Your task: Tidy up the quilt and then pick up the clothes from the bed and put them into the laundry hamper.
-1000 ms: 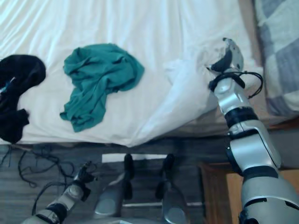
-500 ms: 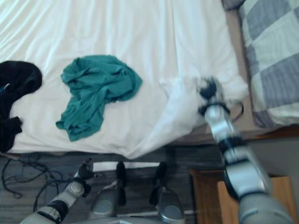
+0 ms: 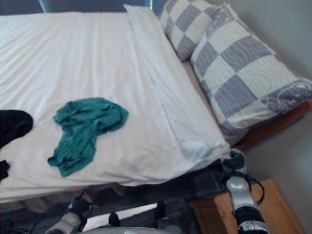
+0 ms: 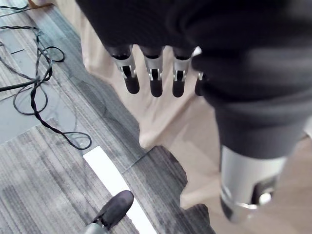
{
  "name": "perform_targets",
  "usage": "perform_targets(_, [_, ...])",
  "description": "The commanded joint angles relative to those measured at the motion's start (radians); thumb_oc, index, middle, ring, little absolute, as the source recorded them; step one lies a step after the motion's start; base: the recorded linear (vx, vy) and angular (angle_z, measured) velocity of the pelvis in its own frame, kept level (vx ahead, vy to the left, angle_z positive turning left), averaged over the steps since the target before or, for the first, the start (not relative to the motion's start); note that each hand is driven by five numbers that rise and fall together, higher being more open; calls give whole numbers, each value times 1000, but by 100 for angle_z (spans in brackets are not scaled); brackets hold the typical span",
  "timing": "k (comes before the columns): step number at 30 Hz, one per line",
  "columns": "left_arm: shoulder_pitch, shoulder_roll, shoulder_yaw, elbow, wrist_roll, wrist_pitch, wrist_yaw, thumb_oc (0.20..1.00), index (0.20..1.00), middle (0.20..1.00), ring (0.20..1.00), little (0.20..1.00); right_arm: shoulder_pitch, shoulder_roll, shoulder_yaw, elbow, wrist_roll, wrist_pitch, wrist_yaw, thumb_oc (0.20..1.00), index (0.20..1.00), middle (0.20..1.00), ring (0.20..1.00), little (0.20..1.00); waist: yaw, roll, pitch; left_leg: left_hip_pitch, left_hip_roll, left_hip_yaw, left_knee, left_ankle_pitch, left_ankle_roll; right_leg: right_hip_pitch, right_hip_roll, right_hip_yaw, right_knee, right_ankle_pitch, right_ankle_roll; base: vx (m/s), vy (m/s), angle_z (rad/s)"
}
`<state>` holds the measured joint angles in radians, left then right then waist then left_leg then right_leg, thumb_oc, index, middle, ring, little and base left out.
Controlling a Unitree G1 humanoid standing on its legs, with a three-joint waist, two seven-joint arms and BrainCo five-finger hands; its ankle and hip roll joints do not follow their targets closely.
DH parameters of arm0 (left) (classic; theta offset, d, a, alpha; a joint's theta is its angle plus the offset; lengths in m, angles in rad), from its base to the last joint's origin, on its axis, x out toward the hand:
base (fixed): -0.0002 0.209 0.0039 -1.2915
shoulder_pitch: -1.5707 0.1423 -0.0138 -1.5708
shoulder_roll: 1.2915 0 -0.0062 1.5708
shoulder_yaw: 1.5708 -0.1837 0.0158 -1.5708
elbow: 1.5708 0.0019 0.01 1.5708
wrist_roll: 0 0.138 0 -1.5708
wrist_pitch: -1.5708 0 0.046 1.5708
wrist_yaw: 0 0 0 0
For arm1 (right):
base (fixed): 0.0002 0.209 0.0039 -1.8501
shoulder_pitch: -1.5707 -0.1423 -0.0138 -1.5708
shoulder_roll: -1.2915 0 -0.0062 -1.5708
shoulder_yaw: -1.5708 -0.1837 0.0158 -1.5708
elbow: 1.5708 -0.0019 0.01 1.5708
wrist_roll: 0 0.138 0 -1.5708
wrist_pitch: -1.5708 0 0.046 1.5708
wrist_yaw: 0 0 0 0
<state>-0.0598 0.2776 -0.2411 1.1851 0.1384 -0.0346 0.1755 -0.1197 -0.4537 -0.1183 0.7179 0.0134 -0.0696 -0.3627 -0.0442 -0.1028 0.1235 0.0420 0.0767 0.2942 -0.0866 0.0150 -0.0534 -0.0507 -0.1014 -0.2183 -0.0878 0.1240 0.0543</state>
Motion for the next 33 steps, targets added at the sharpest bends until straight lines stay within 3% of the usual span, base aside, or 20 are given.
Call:
perform_targets(1, [-49, -45, 3, 53, 9, 7, 30, 1000, 1000, 1000, 1000, 1000, 45, -143, -180, -168, -3, 88, -204, 1000, 1000, 1000, 1000, 1000, -40, 21, 49, 24, 34, 6, -1, -23, -11, 28, -60, 23, 6, 21, 96, 15, 34, -7])
perform_targets(2, [-47, -51, 3, 53, 9, 8, 30, 1000, 1000, 1000, 1000, 1000, 26, -156, -183, -219, -15, 72, -216, 200, 200, 200, 200, 200, -36, 25, 53, 27, 33, 3, -1, -29, -9, 30, -61, 26, 9, 16, 98, 6, 33, -9])
perform_targets(5, [-55, -52, 1, 50, 4, 2, 34, 1000, 1000, 1000, 1000, 1000, -21, -165, -173, -325, -31, 44, -233, 200, 200, 200, 200, 200, -30, 28, 70, 8, 30, -4, -1, -18, -6, 4, -64, 31, 22, 20, 95, -75, 1, -17])
perform_targets(6, [-73, -45, -10, 40, -5, -2, 38, 1000, 1000, 1000, 1000, 1000, -117, -177, -117, -408, -63, 27, -240, 200, 200, 200, 200, 200, -12, 37, 113, -22, 30, -15, -1, -2, -2, -38, -67, 40, 47, 17, 92, -114, -8, -18])
perform_targets(12, [-104, -17, -20, 19, -33, -9, 59, 1000, 1000, 1000, 1000, 1000, -314, -147, -7, -439, -60, -6, -268, 200, 200, 200, 200, 200, 30, 69, 172, -115, 17, -40, -1, 47, -1, -119, -80, 28, 71, 17, 85, -75, -50, 7])
perform_targets(18, [-109, -16, -32, 9, -56, -14, 73, 1000, 1000, 1000, 1000, 1000, -407, -63, 119, -227, 20, -8, -228, 200, 200, 200, 200, 200, 59, 111, 207, -163, 17, -41, -1, 64, -6, -162, -86, 15, 70, 25, 83, -25, -25, 15])
perform_targets(22, [-122, -37, -57, 1, -63, -14, 84, 1000, 1000, 1000, 1000, 1000, -379, 16, 153, 110, 98, 15, -191, 200, 200, 200, 200, 200, 59, 132, 252, -183, 24, -33, 12, 67, -8, -195, -84, 17, 103, 12, 78, -44, 5, 1])
perform_targets(28, [-144, -53, -59, 3, -73, -2, 123, 1000, 1000, 1000, 1000, 1000, -218, 138, 81, 352, 244, 15, -153, 200, 200, 200, 200, 200, 36, 113, 265, -197, 33, -33, 77, 36, -6, -199, -86, 13, 134, -4, 72, -30, 4, 4])
perform_targets(30, [-140, -51, -51, 22, -61, 4, 132, 1000, 1000, 1000, 1000, 1000, -73, 203, 94, 463, 232, 39, -86, 200, 200, 200, 200, 200, 15, 84, 253, -160, 33, -27, 73, 16, -4, -160, -81, 7, 124, -7, 77, 48, 64, 2])
perform_targets(33, [-134, -46, -49, 39, -44, 6, 126, 1000, 1000, 1000, 1000, 1000, 11, 233, 114, 540, 189, 63, -38, 200, 200, 200, 200, 200, 3, 65, 228, -109, 27, -20, 42, 16, -1, -119, -80, 4, 101, 1, 83, 76, 80, 9])
